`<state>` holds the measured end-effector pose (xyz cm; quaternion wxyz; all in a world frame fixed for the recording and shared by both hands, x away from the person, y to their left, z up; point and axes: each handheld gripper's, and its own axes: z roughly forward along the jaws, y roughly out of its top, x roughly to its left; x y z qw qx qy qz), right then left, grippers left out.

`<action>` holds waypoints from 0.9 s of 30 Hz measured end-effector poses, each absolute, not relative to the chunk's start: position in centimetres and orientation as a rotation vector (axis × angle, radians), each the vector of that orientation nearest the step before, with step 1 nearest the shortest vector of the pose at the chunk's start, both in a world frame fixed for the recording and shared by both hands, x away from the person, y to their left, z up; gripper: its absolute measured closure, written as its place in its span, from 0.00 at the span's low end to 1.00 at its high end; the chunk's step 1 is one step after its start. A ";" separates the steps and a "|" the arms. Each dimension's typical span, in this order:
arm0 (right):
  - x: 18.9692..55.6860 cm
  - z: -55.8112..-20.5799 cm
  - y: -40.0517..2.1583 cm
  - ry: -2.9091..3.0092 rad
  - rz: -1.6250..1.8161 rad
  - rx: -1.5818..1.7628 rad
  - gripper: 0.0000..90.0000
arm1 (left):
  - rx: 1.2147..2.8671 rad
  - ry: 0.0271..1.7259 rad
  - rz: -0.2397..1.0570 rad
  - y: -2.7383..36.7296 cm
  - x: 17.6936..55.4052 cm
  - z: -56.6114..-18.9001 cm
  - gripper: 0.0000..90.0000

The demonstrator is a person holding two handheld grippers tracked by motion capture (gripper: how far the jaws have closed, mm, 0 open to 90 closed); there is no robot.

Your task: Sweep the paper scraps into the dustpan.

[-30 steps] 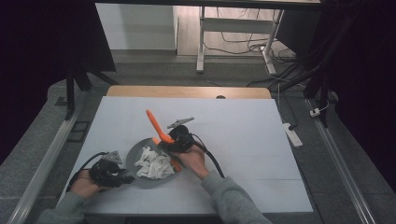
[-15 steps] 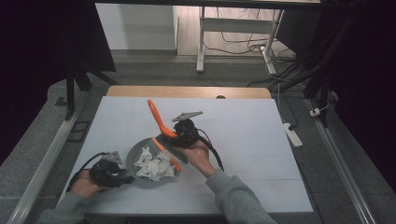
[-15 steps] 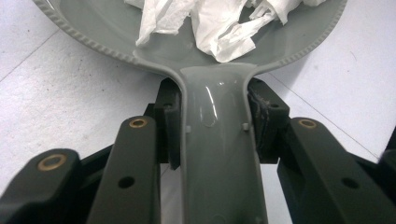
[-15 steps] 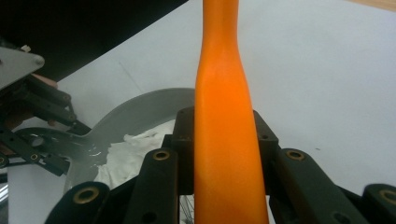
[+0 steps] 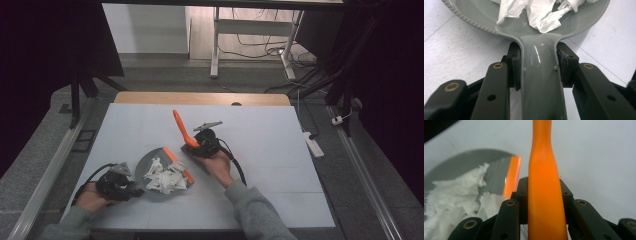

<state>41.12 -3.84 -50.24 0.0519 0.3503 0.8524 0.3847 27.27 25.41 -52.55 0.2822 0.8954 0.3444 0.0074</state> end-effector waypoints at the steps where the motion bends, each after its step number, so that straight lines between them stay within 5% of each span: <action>1: 41.0 -50.6 -3.5 2.600 1.171 1.062 0.78 | 2.398 0.921 0.018 25.4 27.3 -52.6 0.68; 13: 37.6 -49.4 1.8 2.685 1.307 0.880 0.78 | 2.398 0.924 0.019 25.2 27.3 -52.7 0.68; 27: 39.5 -47.7 -2.1 2.552 1.353 0.987 0.78 | 2.376 0.930 0.008 25.4 27.3 -52.8 0.68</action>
